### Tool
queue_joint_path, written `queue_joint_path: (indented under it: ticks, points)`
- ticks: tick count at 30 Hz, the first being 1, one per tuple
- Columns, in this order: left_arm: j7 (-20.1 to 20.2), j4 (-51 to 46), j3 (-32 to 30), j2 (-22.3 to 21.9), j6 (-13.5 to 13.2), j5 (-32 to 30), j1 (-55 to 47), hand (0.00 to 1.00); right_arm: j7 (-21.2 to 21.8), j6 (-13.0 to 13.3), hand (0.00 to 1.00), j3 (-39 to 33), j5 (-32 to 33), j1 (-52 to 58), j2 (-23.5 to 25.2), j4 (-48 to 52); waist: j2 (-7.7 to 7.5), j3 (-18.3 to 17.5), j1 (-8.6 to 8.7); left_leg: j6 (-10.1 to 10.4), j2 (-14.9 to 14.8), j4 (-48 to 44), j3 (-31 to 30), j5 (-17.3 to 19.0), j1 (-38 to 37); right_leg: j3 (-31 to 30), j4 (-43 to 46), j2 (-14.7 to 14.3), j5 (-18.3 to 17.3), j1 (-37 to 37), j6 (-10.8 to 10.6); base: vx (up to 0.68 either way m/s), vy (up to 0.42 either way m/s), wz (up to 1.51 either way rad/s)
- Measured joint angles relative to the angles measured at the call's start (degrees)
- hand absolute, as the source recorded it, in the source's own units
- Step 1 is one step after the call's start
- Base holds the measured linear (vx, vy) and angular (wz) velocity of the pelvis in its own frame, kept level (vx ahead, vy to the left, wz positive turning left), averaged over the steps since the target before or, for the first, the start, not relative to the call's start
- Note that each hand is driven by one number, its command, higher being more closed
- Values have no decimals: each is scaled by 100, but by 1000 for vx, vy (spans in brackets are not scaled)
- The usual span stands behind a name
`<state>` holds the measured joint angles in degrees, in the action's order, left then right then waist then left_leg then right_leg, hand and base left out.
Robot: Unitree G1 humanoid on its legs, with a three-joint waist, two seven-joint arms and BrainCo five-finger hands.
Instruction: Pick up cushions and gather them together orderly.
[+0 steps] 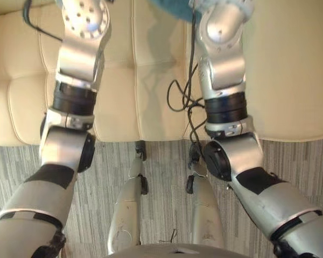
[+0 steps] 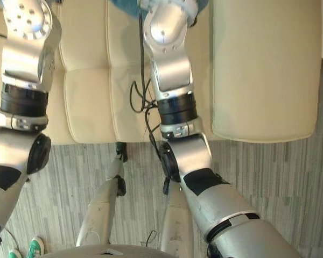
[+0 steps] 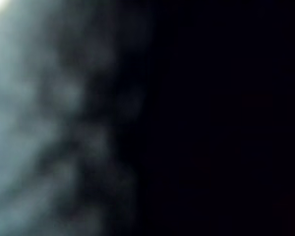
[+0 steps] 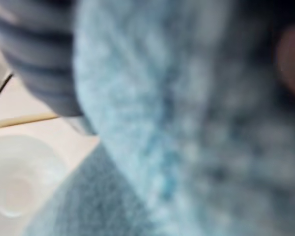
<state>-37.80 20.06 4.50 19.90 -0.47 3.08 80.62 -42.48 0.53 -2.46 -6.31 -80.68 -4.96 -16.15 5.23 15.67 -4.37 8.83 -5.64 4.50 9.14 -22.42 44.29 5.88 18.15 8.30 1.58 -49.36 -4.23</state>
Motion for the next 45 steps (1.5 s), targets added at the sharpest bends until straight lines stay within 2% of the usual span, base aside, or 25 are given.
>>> queue_joint_path:
  ticks: [3, 7, 9, 12, 14, 16, 20, 22, 23, 24, 25, 26, 27, 28, 29, 32, 34, 37, 39, 40, 41, 42, 43, 45]
  points:
    - [-11, 296, 11, 110, -102, -123, 483, 0, -208, 18, 0, 100, -91, -584, -489, -142, 2, 1, -17, -193, -33, -1, -56, -167, 463, 146, 92, -16, -15, -400, 24, 1, -35, 16]
    - [-48, 853, -16, 73, -39, -96, 497, 0, -394, 35, 0, 452, -253, -873, -1151, -394, 2, 2, 1, -228, -64, -4, -153, -196, 1043, 317, 187, -27, -17, -910, 39, -30, 22, 12]
    - [-15, 1046, -204, -2, 24, -39, 311, 0, -358, 51, 0, 583, -256, -886, -1224, -608, 2, 72, 25, -256, -45, -5, -146, -221, 1274, 331, 334, 3, -62, -1180, 57, 7, 38, 11]
    - [311, 1225, -541, -88, 116, 226, 122, 0, 108, 31, 0, 641, -173, -782, -1246, -792, -10, 377, 30, -363, -9, -6, -126, -313, 1590, 320, 609, 58, -129, -1610, 69, 33, 5, 7]
    - [477, 1235, -749, -88, 185, 396, -19, 0, 387, 13, 0, 614, 15, -517, -1262, -802, -9, 434, 44, -368, 4, -5, -129, -317, 1786, 320, 712, 80, -145, -1856, 92, 33, -15, 1]
    - [585, 1209, -1022, -90, 188, 651, -281, 0, 778, -188, 0, 535, 222, -134, -1292, -805, -6, 750, 80, -369, 26, -5, -127, -318, 1811, 300, 726, 106, -174, -1903, 135, 33, -24, -1]
    - [593, 781, -1537, -196, 123, 947, -1159, 0, 1084, -178, 0, 377, 265, 339, -1298, -415, -20, 784, 201, -370, 116, -7, -53, -319, 2056, 190, 823, 192, -129, -2219, 75, 43, -13, 6]
    - [600, 413, -1552, -202, 98, 1081, -1454, 0, 1146, -196, 0, 328, 269, 522, -1280, -204, -27, 787, 227, -363, 192, -6, -54, -312, 2013, 104, 989, 259, -238, -2256, 38, 36, -27, 19]
    - [597, 266, -1579, -198, 35, 1197, -1731, 0, 1195, -200, 0, 323, 380, 731, -1268, -84, -32, 786, 215, -19, 210, -3, -19, 79, 1891, 29, 1124, 292, -299, -2251, -3, 11, -51, 14]
    - [596, 254, -1596, -198, 24, 1223, -1819, 0, 1204, -200, 0, 317, 406, 805, -1258, -40, -39, 789, 214, 1, 209, -2, 60, 203, 1859, -8, 1144, 302, -302, -2244, -18, -2, -82, 18]
    - [598, 241, -1618, -201, 16, 1297, -1985, 0, 1227, -200, 0, 349, 448, 899, -1245, -12, -51, 793, 221, 249, 209, -1, 318, 658, 1779, -73, 1030, 337, -233, -2178, -14, -12, -73, 13]
    - [603, 205, -1692, -223, 10, 1368, -2175, 0, 1248, -202, 0, 351, 505, 992, -1231, -12, -130, 840, 215, 253, 169, -2, 616, 773, 1632, -126, 765, 368, -79, -2037, -51, -12, -81, -10]
    - [601, 179, -1802, -239, -11, 1393, -2336, 0, 1270, -202, 0, 355, 537, 1064, -1199, -8, -154, 855, 184, 106, 109, -2, 676, 546, 1529, -184, 782, 288, -67, -1981, -81, -1, -93, -56]
    - [600, 176, -1933, -242, -41, 1452, -2542, 0, 1324, -201, 0, 332, 627, 1190, -1147, 9, -169, 863, 187, -170, 57, -1, 674, 170, 1435, -224, 894, 217, -113, -1932, -83, 4, -110, -46]
    - [613, 127, -2039, -259, -72, 1549, -2713, 0, 1346, -203, 0, 218, 743, 1412, -1172, 183, -178, 865, 326, -239, 87, 1, 662, 264, 1334, -230, 952, 240, -167, -1837, -94, 8, -106, -24]
    - [693, 78, -2040, -311, -203, 1840, -2989, 0, 1349, -201, 0, -157, 1030, 1775, -1403, 418, -248, 909, 424, -359, 63, -4, 675, 141, 990, -210, 963, 220, -224, -1500, -93, 22, -132, 1]
    - [693, 37, -2051, -336, -263, 1949, -3252, 0, 1350, -200, 0, -330, 1153, 1984, -1454, 444, -261, 915, 444, -367, 45, -4, 662, 134, 700, -212, 966, 194, -250, -1222, -60, 22, -147, -9]
    - [690, -873, -2271, -533, -455, 2078, -4103, 0, 1355, -167, 0, -570, 1396, 2786, -1601, 1082, -265, 914, 447, -367, -19, -2, 594, 135, 93, -170, 890, 132, -322, -589, -37, 16, -179, -11]
    - [695, -1405, -2482, -580, -646, 2047, -4624, 0, 1401, -30, 0, -791, 1569, 3464, -1642, 1582, -269, 907, 475, -342, -85, -1, 467, 162, -299, -109, 775, 66, -364, -135, -16, 19, -193, -12]
    - [702, -1594, -2599, -620, -719, 2030, -4894, 0, 1447, 20, 0, -909, 1604, 3828, -1636, 1795, -274, 889, 493, -350, -115, 0, 448, 249, -487, -57, 717, 19, -388, 68, -11, 27, -204, -17]
    - [717, -1675, -2718, -717, -776, 2027, -5226, 0, 1507, 111, 0, -1011, 1628, 4312, -1611, 1942, -288, 834, 503, -442, -152, 1, 434, 457, -706, -50, 687, -40, -448, 276, -4, 30, -172, -19]
    - [744, -1668, -2766, -857, -778, 2030, -5632, 0, 1625, 248, 0, -1072, 1797, 4863, -1490, 1995, -344, 715, 508, -450, -180, 0, 442, 526, -896, -53, 625, -70, -482, 477, 41, 29, -126, -16]
    - [753, -1668, -2778, -945, -771, 2029, -5836, 0, 1660, 280, 0, -1089, 1866, 5103, -1402, 1990, -368, 647, 515, -459, -191, 0, 452, 554, -969, -53, 585, -80, -482, 560, 41, 43, -98, -14]
    - [897, -1665, -2771, -1444, -669, 2018, -6708, 0, 1990, 324, 0, -1112, 2269, 6117, -929, 1975, -438, 428, 525, -444, -227, 0, 505, 661, -1382, -65, 374, -136, -492, 1041, 25, 77, -101, -16]
